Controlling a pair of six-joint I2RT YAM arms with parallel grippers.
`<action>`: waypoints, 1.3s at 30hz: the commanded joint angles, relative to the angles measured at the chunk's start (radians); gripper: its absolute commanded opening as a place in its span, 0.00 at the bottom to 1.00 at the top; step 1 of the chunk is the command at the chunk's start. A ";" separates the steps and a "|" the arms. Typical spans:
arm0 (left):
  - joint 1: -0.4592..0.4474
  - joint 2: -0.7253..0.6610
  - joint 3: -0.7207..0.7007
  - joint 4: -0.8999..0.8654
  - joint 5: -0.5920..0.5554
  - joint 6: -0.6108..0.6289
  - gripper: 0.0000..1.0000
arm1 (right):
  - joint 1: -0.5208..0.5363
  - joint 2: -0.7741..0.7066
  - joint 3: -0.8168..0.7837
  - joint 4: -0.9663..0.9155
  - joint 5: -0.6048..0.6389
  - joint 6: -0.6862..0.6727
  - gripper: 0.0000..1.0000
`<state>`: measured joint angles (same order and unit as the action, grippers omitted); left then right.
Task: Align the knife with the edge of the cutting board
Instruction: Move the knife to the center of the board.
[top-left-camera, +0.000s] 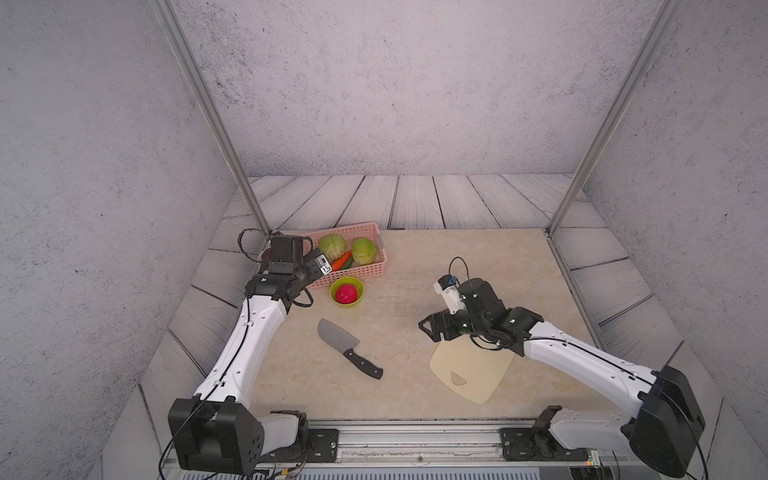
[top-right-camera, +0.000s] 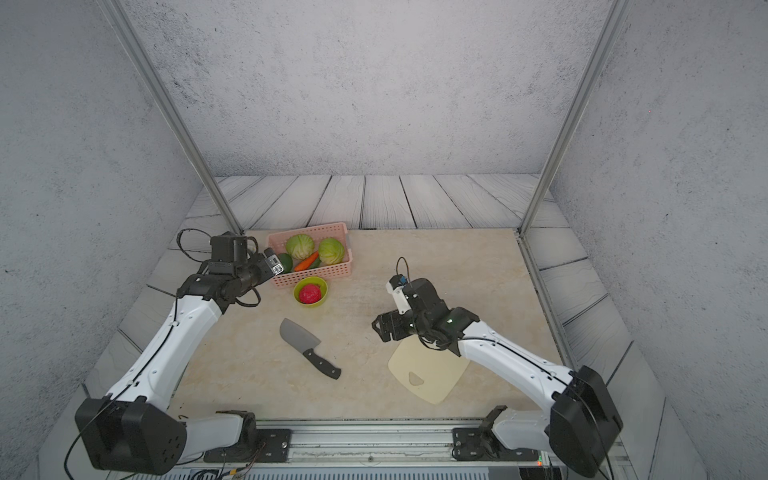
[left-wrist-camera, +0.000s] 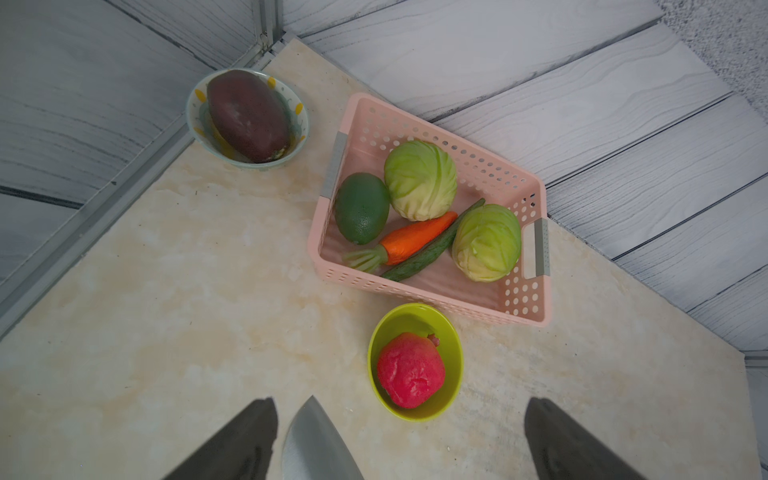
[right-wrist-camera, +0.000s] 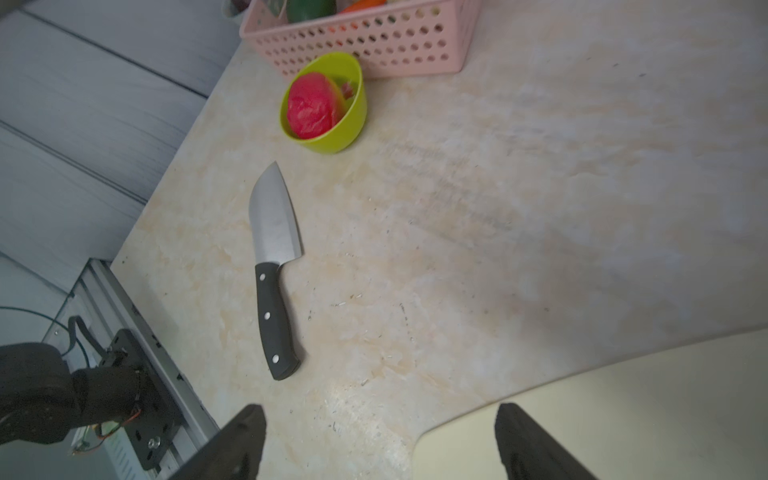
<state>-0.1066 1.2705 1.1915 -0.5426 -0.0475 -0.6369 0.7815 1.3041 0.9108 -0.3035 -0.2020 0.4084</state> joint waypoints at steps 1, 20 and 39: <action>0.018 -0.026 0.018 -0.012 0.026 -0.029 0.98 | 0.103 0.085 0.035 0.049 0.066 -0.021 0.89; 0.063 -0.028 0.009 -0.007 0.047 -0.057 0.98 | 0.387 0.592 0.414 0.020 0.170 -0.115 0.70; 0.073 -0.015 0.007 -0.005 0.049 -0.061 0.98 | 0.442 0.749 0.528 -0.070 0.285 -0.140 0.53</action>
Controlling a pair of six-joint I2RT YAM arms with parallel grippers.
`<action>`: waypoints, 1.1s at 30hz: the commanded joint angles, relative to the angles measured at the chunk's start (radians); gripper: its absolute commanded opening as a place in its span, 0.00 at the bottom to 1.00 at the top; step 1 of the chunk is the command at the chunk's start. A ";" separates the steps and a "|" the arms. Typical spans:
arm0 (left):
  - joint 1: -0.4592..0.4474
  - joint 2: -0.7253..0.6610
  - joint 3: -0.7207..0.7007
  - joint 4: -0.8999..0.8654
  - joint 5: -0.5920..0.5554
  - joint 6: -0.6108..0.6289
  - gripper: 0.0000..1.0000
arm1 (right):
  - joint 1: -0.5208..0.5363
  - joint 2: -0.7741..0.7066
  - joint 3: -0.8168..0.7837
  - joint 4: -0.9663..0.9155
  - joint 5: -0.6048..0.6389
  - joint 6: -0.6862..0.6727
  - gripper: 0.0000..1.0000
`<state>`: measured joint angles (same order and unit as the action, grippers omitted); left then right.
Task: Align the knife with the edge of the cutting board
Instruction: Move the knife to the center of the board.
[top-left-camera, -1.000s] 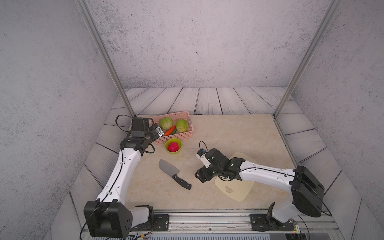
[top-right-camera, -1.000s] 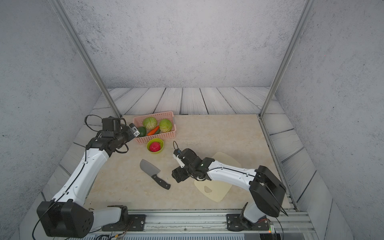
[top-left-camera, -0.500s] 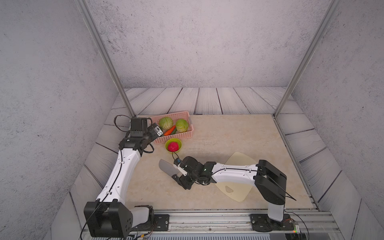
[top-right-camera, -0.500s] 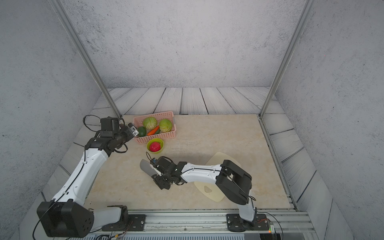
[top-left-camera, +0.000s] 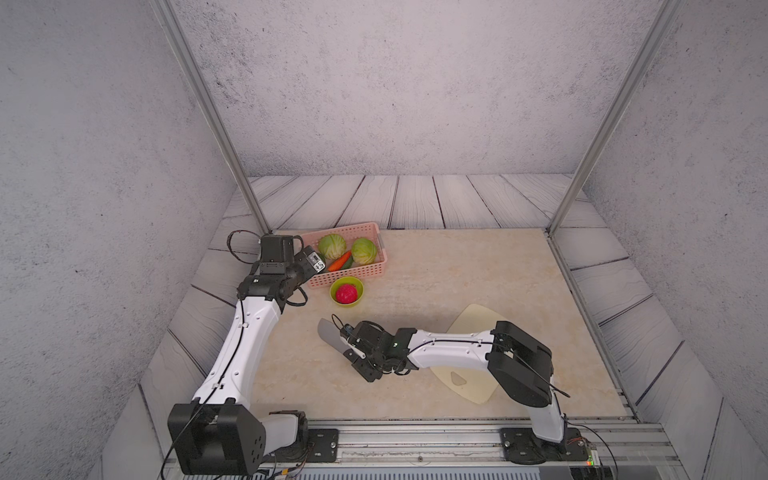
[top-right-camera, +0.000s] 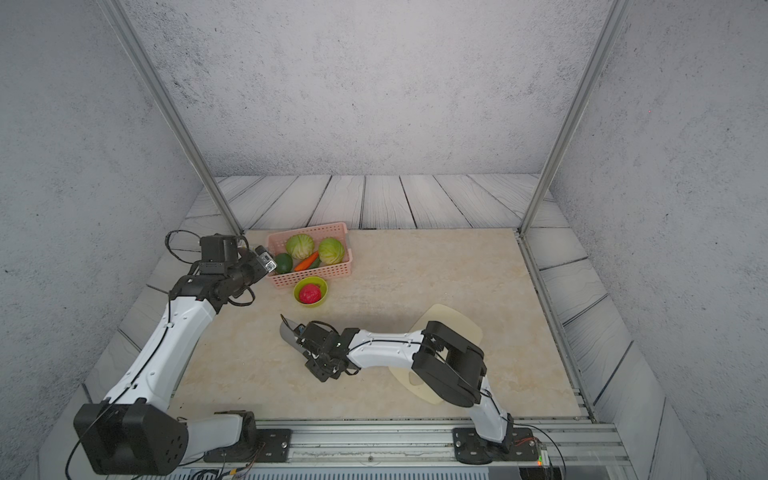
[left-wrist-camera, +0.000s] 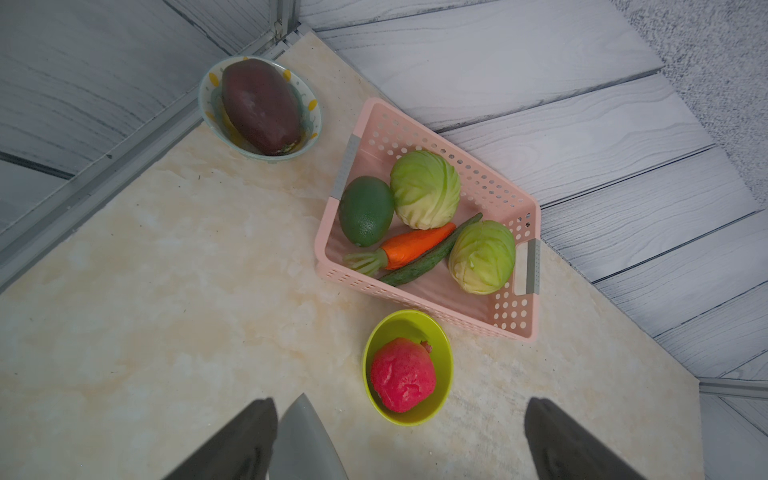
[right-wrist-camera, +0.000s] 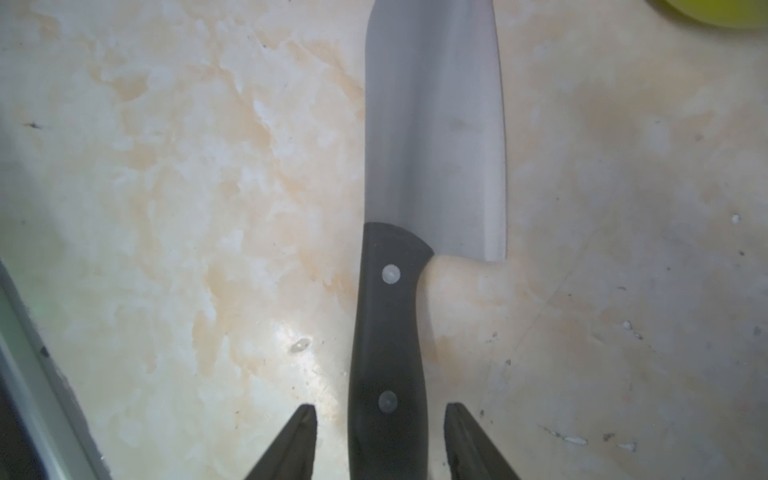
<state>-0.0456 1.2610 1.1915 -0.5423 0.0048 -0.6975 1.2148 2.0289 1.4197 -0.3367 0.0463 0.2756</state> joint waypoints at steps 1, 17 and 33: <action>0.012 -0.005 0.008 -0.007 -0.003 -0.001 0.98 | 0.009 0.027 0.019 -0.038 0.039 -0.007 0.53; 0.020 0.011 0.008 -0.007 -0.005 0.003 0.98 | 0.024 0.024 -0.030 -0.104 0.119 0.016 0.27; 0.021 0.012 0.007 -0.006 -0.004 0.004 0.98 | 0.023 -0.167 -0.256 -0.136 0.209 0.121 0.09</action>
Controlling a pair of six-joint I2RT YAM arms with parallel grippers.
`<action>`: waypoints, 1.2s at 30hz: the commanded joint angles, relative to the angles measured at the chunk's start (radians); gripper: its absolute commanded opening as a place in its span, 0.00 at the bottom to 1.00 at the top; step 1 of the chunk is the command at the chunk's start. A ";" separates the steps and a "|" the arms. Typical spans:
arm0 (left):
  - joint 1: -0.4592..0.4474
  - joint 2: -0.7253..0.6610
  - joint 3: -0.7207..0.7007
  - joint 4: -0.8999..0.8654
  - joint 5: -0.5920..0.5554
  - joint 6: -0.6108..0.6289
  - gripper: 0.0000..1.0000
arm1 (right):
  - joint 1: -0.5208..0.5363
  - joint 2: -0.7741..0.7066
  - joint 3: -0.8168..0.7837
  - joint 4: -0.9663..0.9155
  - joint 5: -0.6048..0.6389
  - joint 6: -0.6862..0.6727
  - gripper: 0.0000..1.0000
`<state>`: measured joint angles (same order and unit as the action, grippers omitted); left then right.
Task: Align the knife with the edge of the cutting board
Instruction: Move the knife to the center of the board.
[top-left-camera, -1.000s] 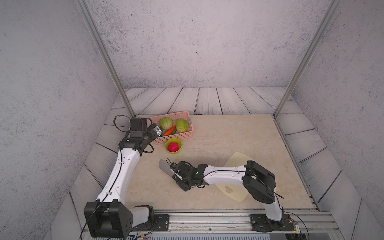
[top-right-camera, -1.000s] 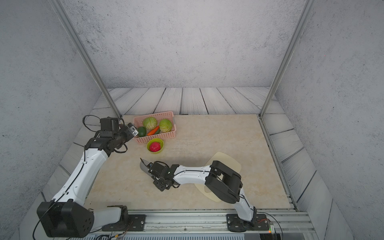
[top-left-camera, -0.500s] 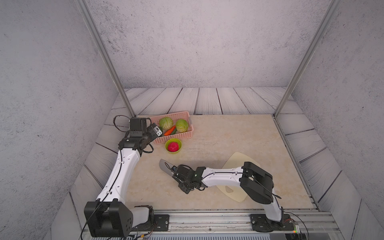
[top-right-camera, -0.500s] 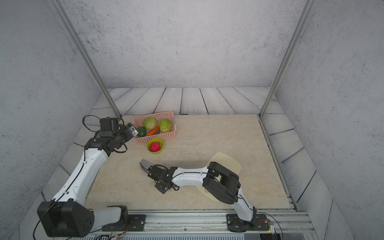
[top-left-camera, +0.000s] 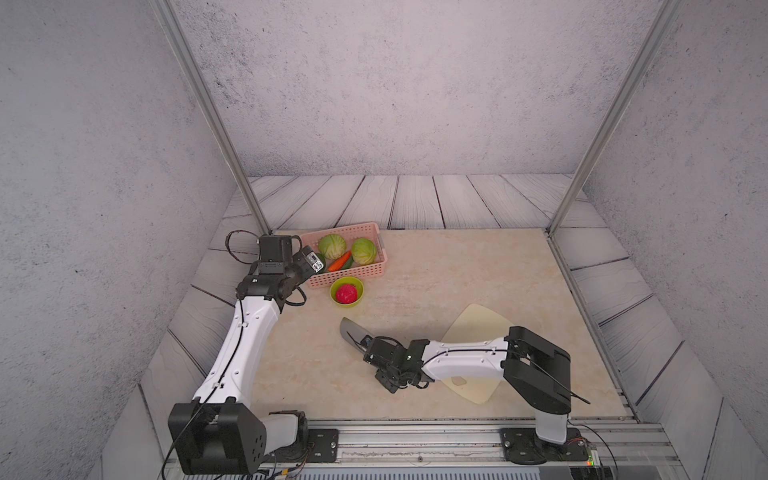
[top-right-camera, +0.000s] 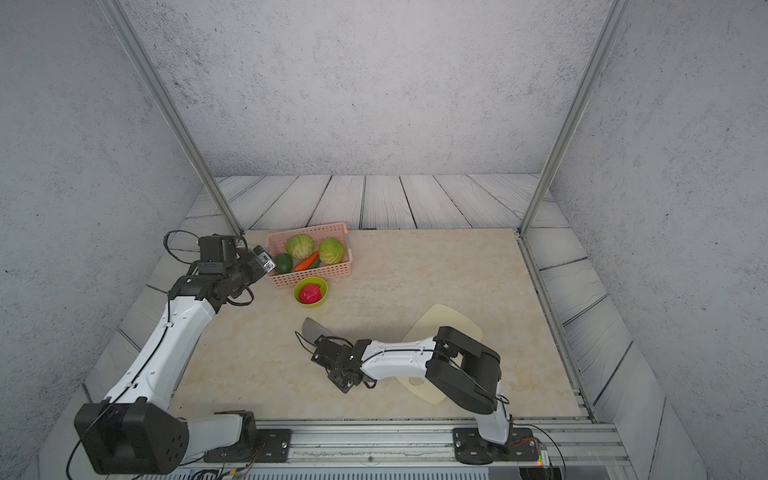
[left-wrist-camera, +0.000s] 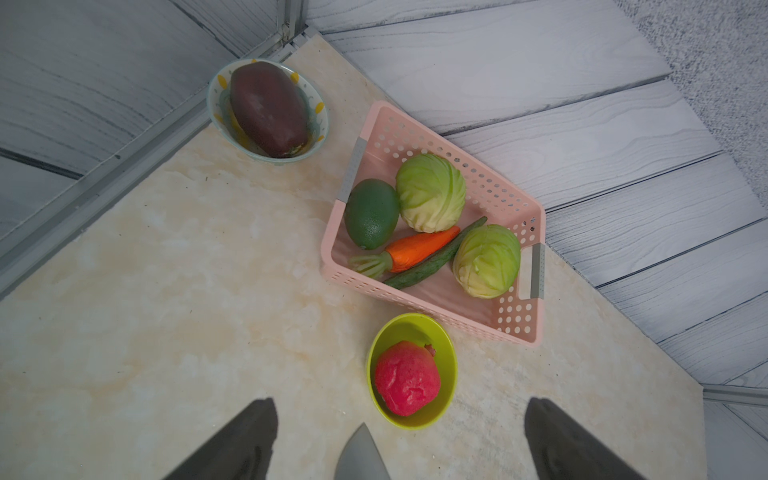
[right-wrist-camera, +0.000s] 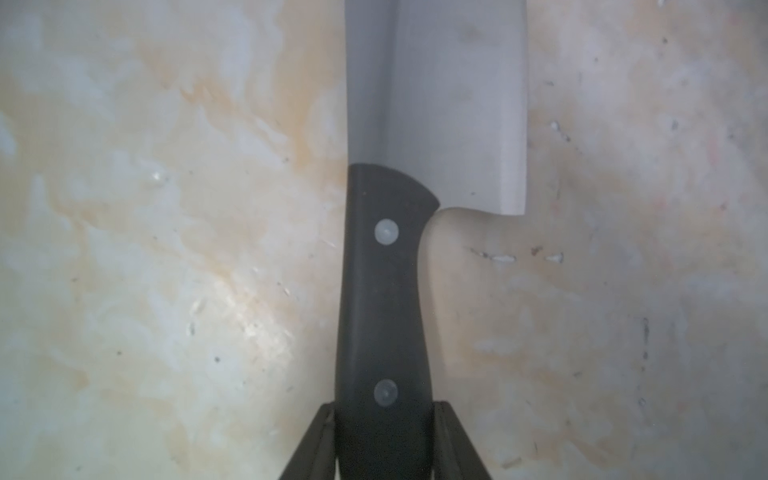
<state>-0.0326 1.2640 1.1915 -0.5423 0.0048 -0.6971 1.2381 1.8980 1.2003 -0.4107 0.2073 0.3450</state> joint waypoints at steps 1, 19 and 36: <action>0.007 0.010 0.007 -0.006 -0.002 0.005 0.98 | 0.000 -0.042 -0.045 -0.067 0.056 0.064 0.08; 0.006 0.025 0.007 -0.003 0.015 0.008 0.98 | -0.066 -0.114 -0.102 -0.078 0.054 0.284 0.00; 0.005 0.028 0.002 0.011 0.053 0.025 0.98 | -0.088 -0.011 0.049 -0.020 -0.011 0.401 0.04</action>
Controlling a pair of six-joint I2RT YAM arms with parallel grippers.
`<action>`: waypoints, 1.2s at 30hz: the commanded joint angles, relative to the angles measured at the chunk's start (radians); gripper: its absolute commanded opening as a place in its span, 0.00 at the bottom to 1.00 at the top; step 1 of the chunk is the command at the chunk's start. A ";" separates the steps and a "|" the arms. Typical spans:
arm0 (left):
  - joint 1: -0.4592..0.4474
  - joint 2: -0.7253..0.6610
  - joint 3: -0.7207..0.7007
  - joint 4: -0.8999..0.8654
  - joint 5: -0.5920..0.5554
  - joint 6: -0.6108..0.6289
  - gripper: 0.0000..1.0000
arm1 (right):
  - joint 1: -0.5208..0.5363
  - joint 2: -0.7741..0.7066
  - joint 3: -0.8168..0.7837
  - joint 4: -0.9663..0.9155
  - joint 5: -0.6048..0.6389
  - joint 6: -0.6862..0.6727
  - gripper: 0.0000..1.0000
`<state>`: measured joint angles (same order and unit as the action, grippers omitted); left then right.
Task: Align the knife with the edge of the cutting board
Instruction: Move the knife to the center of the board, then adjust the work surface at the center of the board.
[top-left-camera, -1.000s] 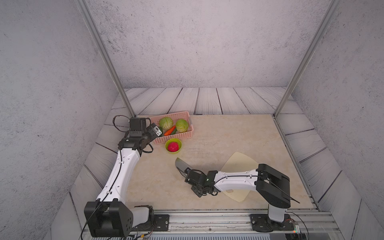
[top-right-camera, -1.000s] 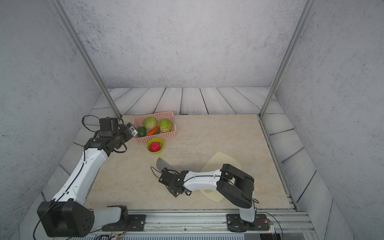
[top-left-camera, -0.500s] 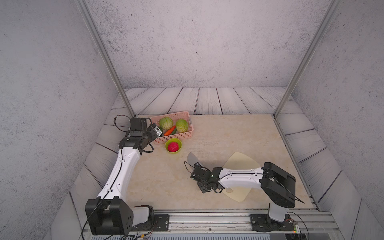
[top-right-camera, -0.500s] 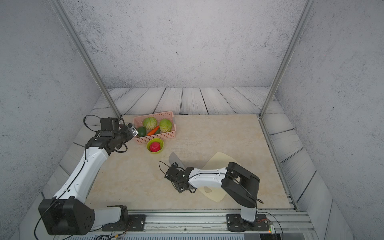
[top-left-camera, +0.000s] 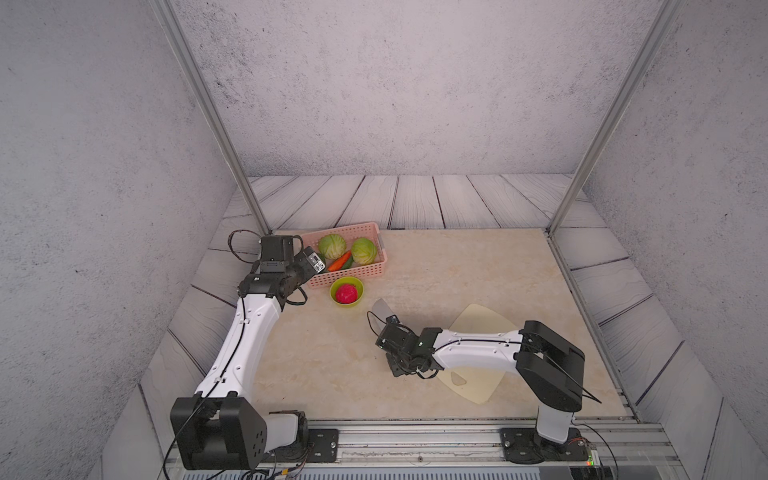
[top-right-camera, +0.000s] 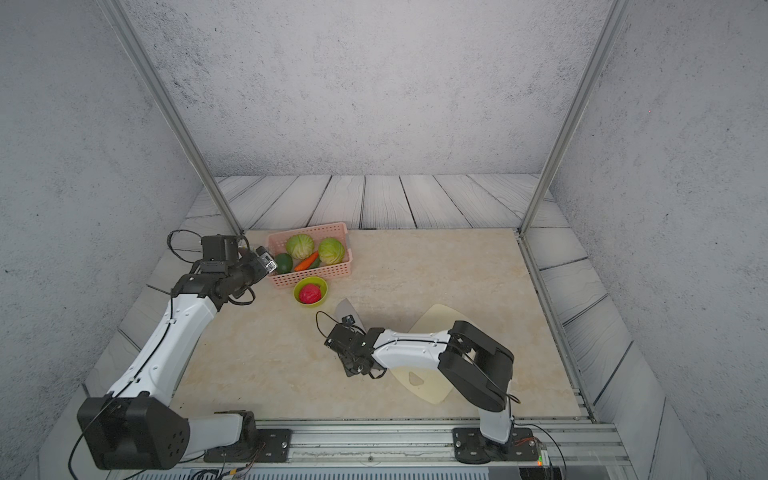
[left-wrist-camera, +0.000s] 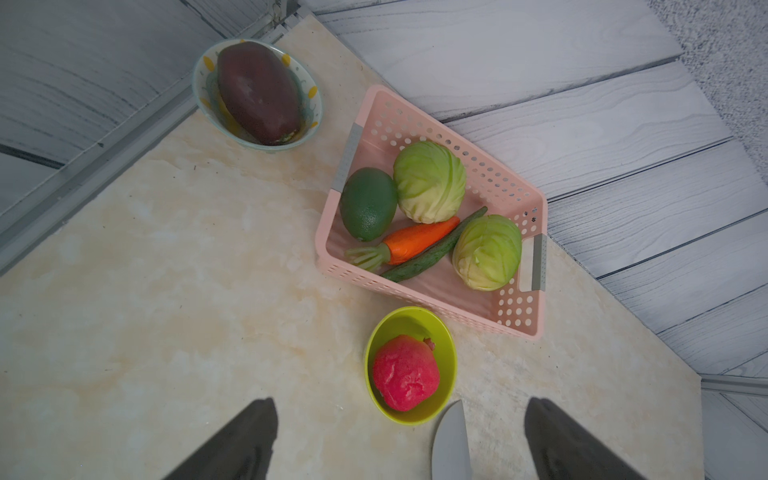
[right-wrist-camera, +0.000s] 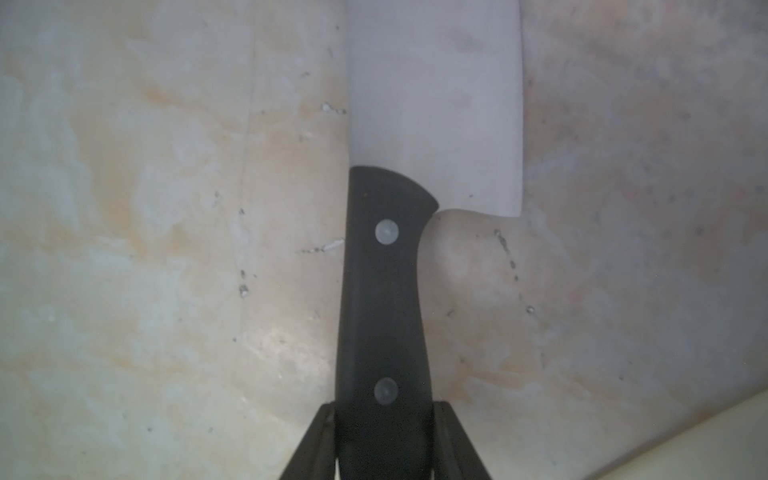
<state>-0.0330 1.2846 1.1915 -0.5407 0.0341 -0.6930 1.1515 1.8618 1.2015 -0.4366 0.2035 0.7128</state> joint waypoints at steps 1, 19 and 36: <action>0.005 0.007 0.002 0.012 0.029 0.023 0.99 | -0.002 0.033 0.060 0.005 -0.010 0.033 0.06; 0.001 0.000 0.002 0.018 0.042 0.033 0.98 | -0.003 -0.164 -0.053 -0.130 -0.020 -0.027 0.72; -0.014 -0.001 0.002 0.017 0.039 0.042 0.98 | -0.057 -0.453 -0.392 -0.174 -0.048 0.046 0.61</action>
<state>-0.0414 1.2846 1.1912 -0.5270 0.0757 -0.6697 1.1103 1.4395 0.8516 -0.6064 0.1638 0.7315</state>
